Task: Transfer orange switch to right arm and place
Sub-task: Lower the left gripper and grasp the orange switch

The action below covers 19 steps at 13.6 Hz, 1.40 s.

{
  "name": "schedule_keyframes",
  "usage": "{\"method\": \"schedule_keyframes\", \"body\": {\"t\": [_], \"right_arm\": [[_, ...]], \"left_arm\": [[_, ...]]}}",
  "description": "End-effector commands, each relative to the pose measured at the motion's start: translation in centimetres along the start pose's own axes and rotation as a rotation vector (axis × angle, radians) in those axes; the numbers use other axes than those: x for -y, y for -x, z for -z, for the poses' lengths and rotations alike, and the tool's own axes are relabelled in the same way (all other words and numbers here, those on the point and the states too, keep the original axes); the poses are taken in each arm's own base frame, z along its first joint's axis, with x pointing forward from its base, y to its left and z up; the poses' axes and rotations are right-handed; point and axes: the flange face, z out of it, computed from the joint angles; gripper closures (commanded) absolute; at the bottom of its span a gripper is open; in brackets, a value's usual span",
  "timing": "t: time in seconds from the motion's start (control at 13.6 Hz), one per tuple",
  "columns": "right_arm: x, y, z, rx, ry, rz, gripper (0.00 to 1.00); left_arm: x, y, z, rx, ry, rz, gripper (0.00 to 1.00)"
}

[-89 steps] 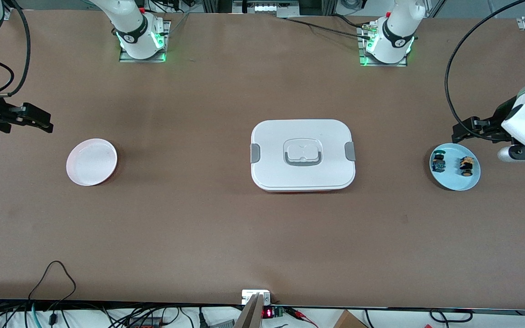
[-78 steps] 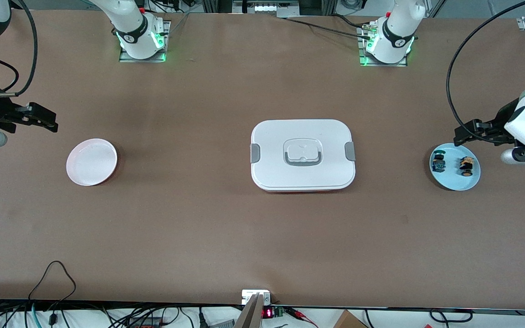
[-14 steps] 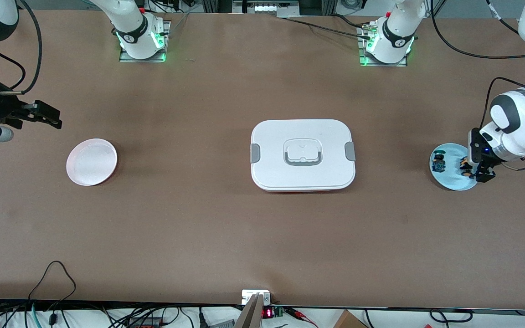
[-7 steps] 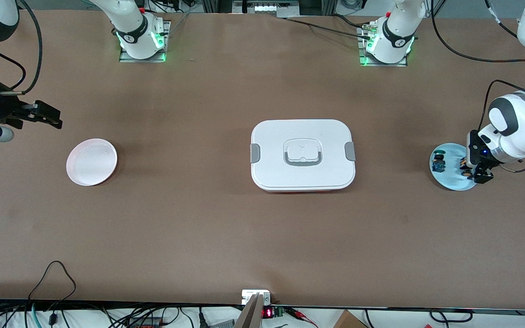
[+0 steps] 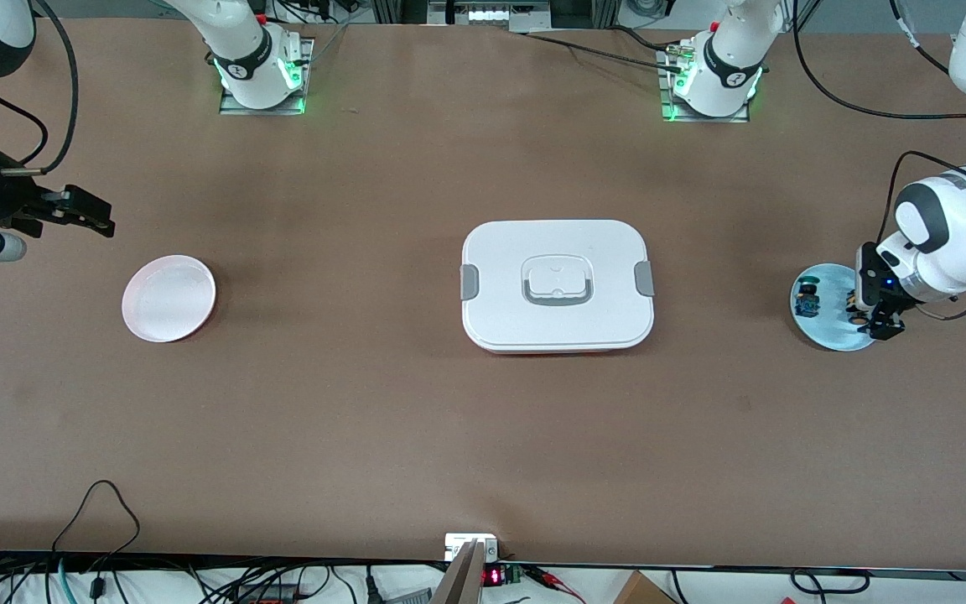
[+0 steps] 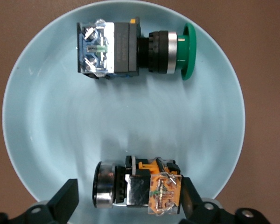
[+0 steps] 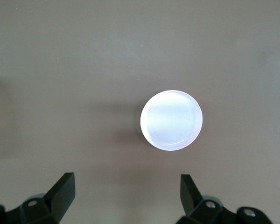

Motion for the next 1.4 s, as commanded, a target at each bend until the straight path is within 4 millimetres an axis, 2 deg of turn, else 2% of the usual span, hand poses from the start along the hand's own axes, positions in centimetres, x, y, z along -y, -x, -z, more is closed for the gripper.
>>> {"method": "schedule_keyframes", "body": {"t": [0.0, 0.15, 0.22, 0.29, 0.37, 0.59, 0.74, 0.88, 1.18, 1.33], "right_arm": [[-0.1, 0.7, 0.2, 0.0, 0.005, -0.004, 0.0], [-0.1, 0.8, 0.3, -0.001, 0.005, -0.004, 0.0], [-0.1, 0.7, 0.2, 0.002, 0.005, -0.004, 0.0], [-0.1, 0.7, 0.2, 0.002, 0.005, -0.004, 0.0], [-0.2, 0.8, 0.2, 0.002, 0.004, -0.005, 0.0], [-0.5, 0.8, 0.0, 0.005, 0.004, -0.013, 0.0], [-0.6, 0.7, -0.1, 0.007, 0.003, -0.014, 0.0], [-0.6, 0.7, -0.1, 0.007, 0.003, -0.014, 0.0], [-0.2, 0.9, 1.2, -0.018, -0.002, -0.009, 0.0], [-0.6, 1.0, 1.4, -0.024, -0.006, -0.017, 0.0]], "left_arm": [[0.5, 0.5, 0.0, 0.003, -0.012, -0.019, 0.39], [0.6, 0.4, 0.1, 0.004, -0.012, -0.026, 0.68], [0.5, 0.5, 0.1, 0.004, -0.012, -0.029, 0.85], [0.7, 0.7, 0.4, 0.007, -0.019, -0.026, 0.95], [1.2, 1.2, 1.0, 0.011, -0.025, -0.019, 1.0], [1.6, 2.0, 2.1, -0.012, -0.005, 0.005, 1.0], [1.7, 1.9, 2.7, -0.098, 0.017, 0.079, 1.0], [3.5, 1.3, 4.9, -0.19, 0.088, 0.072, 1.0], [6.2, -2.9, 9.3, -0.495, 0.164, 0.006, 1.0], [7.0, -6.0, 11.0, -0.692, 0.189, 0.017, 1.0]]}}
